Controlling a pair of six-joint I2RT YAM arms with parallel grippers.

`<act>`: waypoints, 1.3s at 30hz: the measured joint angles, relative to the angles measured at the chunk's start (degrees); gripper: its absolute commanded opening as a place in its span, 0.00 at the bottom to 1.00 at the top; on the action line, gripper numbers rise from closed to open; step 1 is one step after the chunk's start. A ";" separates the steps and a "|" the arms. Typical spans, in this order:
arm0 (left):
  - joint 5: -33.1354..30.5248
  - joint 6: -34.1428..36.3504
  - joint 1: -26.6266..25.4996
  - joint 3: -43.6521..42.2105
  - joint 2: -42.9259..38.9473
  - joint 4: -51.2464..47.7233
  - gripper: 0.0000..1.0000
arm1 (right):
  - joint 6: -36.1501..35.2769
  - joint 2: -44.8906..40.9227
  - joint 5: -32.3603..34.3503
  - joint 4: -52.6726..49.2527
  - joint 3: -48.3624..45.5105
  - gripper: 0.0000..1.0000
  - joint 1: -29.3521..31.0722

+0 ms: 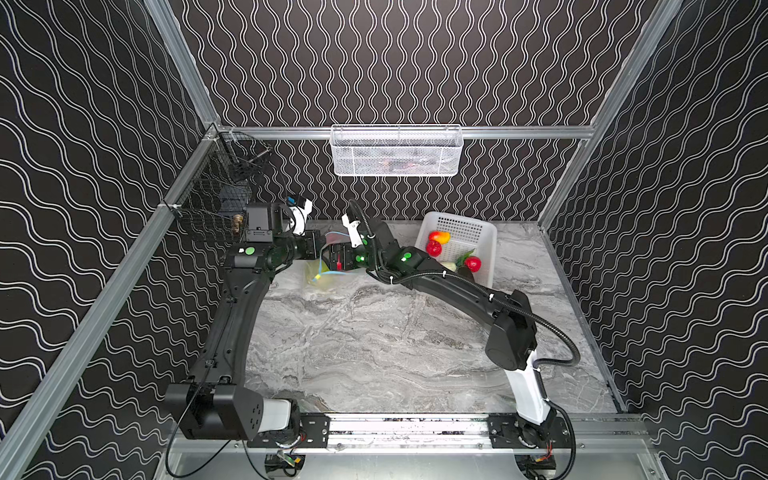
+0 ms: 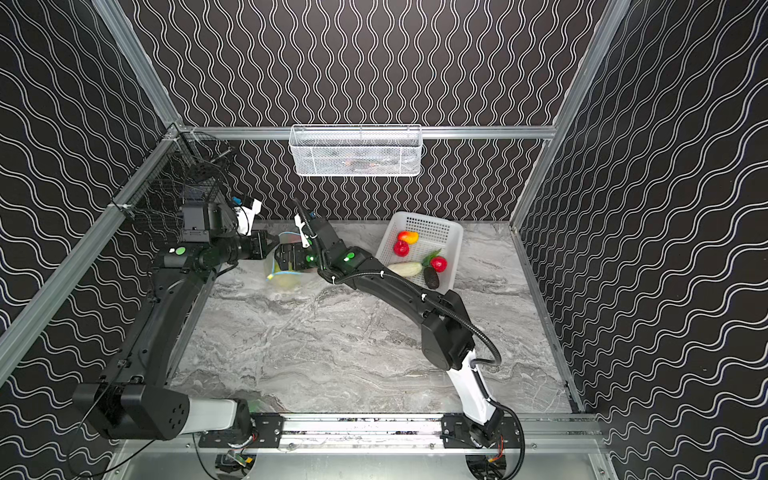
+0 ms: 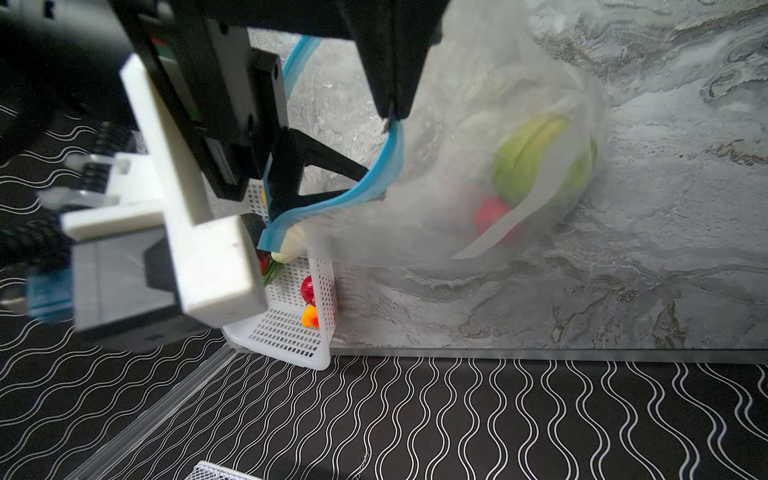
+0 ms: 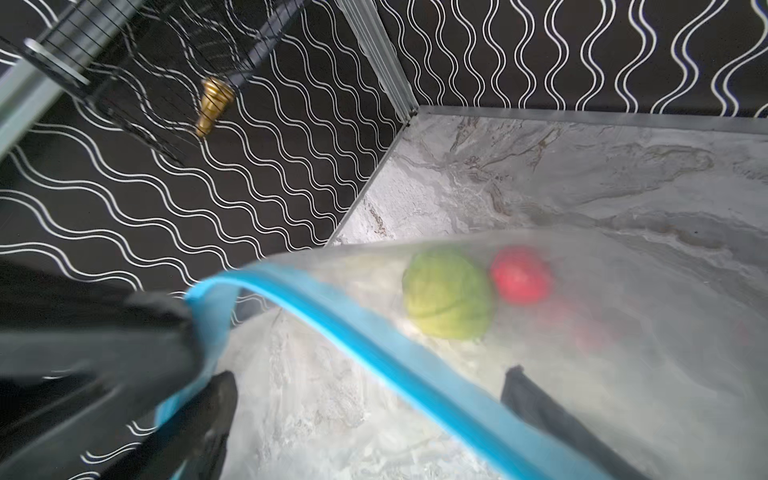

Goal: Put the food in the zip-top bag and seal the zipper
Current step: 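Open the right gripper to drop the green cabbage into the bag, then raise the right gripper out of the bag and move it over the basket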

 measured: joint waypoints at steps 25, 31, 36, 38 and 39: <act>-1.27 -0.74 3.41 -8.15 -4.79 3.10 0.00 | 0.59 -9.55 -4.87 12.24 -16.26 0.99 -1.57; -0.59 -1.40 3.91 -5.77 -2.99 3.30 0.00 | 3.87 -10.05 -9.07 17.66 -17.31 0.99 -4.50; 0.24 -1.75 4.66 -5.35 -2.93 3.74 0.00 | 7.15 -11.65 -13.07 25.38 -21.29 0.99 -5.66; 0.22 -1.75 4.72 -5.70 -3.54 4.13 0.00 | 8.41 -11.69 -14.69 27.91 -22.18 0.99 -5.79; 0.26 -1.75 4.74 -6.16 -3.74 4.31 0.00 | 9.22 -11.56 -16.06 28.68 -22.18 0.99 -5.95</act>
